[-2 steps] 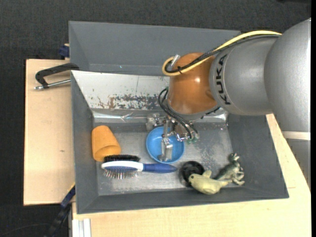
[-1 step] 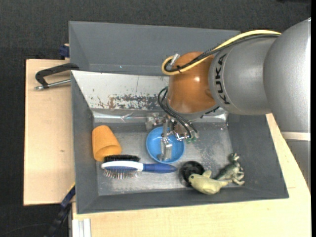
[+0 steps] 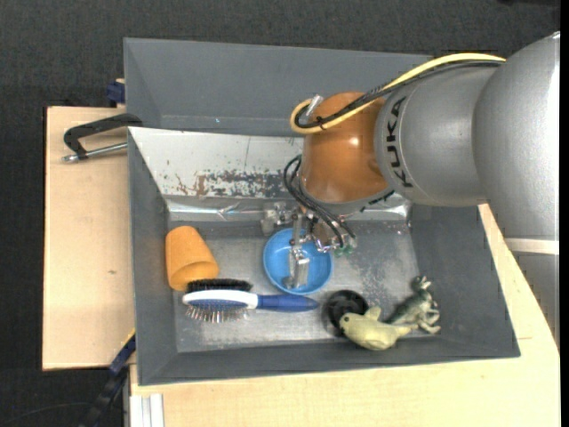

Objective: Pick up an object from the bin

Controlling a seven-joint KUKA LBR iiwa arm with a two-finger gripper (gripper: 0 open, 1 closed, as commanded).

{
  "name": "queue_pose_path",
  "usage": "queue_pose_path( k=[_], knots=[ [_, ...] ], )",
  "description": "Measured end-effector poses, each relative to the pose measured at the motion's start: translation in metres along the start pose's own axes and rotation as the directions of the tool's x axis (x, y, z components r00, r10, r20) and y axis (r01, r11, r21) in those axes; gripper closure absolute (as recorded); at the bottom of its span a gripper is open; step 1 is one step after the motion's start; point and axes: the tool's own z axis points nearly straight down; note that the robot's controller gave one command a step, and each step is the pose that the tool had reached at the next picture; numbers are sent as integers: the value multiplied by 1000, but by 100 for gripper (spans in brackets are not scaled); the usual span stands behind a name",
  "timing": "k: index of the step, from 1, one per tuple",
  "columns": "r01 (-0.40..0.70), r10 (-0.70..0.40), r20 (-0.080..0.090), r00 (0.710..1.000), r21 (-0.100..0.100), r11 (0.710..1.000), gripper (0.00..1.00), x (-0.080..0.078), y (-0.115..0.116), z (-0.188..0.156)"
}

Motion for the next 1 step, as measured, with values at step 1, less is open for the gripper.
queue_pose_path(
  k=[1],
  knots=[
    [-1,1,0,1000,0,1000,0,-2,1,-1]
  ],
)
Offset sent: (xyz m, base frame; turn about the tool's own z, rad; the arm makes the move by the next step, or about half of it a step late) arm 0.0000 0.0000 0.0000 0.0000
